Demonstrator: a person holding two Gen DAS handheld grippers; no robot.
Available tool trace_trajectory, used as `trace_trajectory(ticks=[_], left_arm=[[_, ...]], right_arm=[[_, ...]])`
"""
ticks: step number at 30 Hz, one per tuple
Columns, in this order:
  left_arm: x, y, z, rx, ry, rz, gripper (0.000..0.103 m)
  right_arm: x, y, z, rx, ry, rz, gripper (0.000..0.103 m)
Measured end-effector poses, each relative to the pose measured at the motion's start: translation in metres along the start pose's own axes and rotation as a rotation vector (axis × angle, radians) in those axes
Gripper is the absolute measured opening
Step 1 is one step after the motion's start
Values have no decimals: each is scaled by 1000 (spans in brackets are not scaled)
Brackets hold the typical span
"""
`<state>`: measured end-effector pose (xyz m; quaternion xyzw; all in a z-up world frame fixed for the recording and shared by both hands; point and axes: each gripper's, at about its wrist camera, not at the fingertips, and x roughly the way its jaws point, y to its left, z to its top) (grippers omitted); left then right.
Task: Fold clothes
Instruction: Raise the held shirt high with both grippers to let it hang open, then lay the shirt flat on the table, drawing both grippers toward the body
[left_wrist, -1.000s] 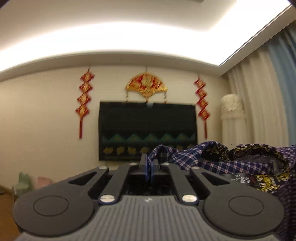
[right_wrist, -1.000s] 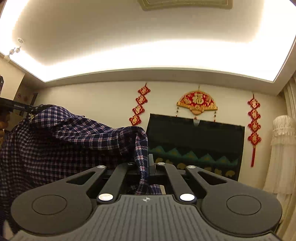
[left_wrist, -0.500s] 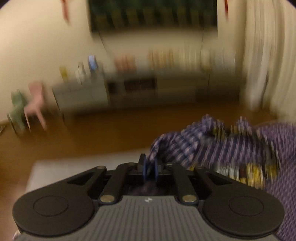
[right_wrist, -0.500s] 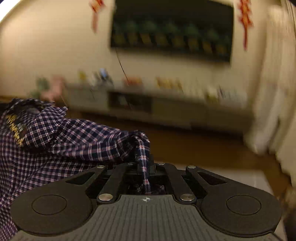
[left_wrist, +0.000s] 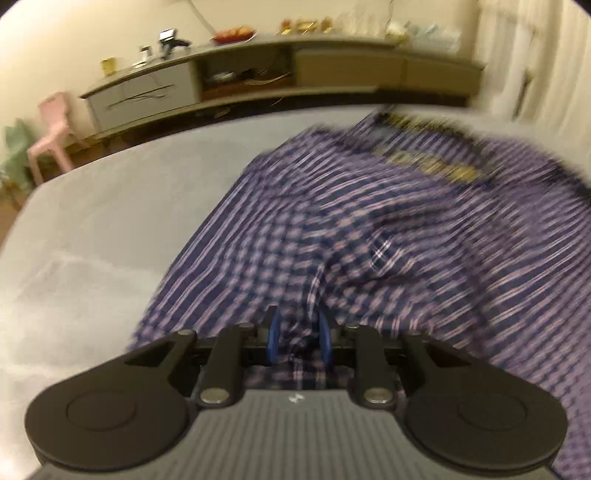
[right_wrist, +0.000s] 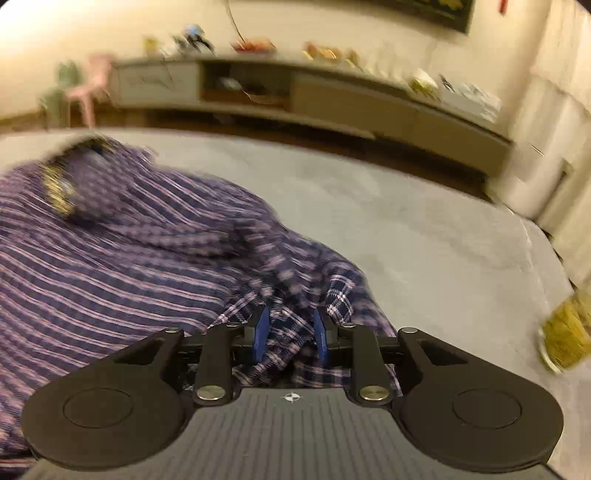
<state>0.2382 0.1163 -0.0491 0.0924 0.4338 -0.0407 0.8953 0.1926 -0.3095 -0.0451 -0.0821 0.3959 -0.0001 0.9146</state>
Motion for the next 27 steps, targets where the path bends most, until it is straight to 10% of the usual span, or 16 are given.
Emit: trace_trajectory(ticks=[6, 12, 17, 21, 27], left_arm=[[-4, 44, 3, -60, -25, 171, 22], [-20, 43, -18, -93, -85, 23, 23], [2, 41, -31, -50, -58, -28, 23], [5, 46, -32, -61, -51, -64, 23], [11, 52, -28, -64, -43, -27, 23]], right_arm=[[-26, 10, 10, -45, -61, -240, 41], [-84, 125, 26, -436, -251, 14, 57], [-51, 176, 54, -558, -187, 169, 67], [-10, 193, 88, -523, -84, 247, 19], [6, 159, 140, -289, -85, 247, 14]])
